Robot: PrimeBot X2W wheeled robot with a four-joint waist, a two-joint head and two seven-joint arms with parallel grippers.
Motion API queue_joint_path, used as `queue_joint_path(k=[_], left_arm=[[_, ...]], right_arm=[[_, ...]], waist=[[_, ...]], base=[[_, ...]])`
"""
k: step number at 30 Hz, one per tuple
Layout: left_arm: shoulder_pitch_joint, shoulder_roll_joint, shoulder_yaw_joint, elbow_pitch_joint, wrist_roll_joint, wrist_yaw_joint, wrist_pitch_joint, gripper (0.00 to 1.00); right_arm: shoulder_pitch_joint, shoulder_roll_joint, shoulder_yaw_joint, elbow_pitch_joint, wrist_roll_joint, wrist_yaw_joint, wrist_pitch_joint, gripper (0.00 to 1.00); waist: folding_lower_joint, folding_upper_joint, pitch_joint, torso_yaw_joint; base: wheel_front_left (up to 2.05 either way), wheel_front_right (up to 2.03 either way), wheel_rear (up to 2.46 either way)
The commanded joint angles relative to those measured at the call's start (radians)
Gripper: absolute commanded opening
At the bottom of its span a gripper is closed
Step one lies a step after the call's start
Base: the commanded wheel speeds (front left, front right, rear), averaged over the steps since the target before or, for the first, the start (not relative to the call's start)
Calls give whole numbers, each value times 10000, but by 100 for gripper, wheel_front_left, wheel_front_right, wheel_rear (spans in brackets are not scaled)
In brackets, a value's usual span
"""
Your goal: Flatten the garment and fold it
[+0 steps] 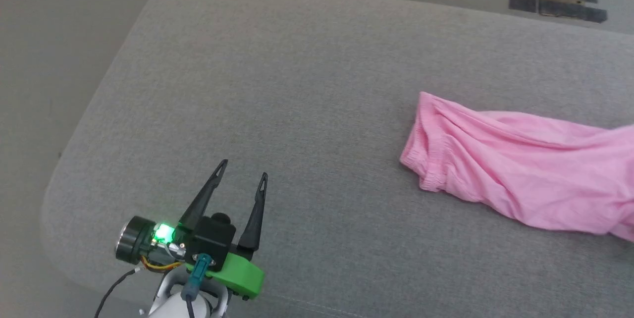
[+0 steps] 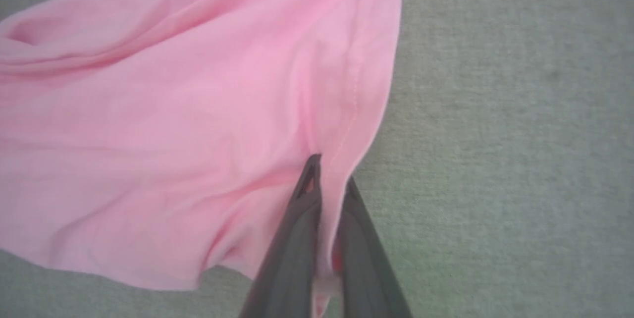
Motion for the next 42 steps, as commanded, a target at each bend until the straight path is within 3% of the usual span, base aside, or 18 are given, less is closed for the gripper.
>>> queue_joint_path(k=[1,7,16,28,42], left_arm=[[153,68,5,-25,-132,-24,36,100],[159,105,-101,-123,-176,-93,172,100],[244,214,-159,-130,-290,-120,322,100],[392,220,-231,-94,-405,-48,347,100],[202,125,-227,-51,-390,25,222,100]], right_arm=[[313,127,-384,-53,-193,33,-54,0],[857,838,-1783,-319,-1069,33,-176,0],[945,1901,-2351,-2351,-1458,33,-77,0],[1059,2806,-1649,-4924,-1261,33,541,0],[403,3575,-215,-4938,-1820,33,937,0]], waist=[[0,0,-226,-316],[0,0,-220,-537],[0,0,-463,-605],[0,0,-854,-149],[0,0,-330,621]], base=[[0,0,0],[0,0,0],[0,0,0],[0,0,0],[0,0,0]])
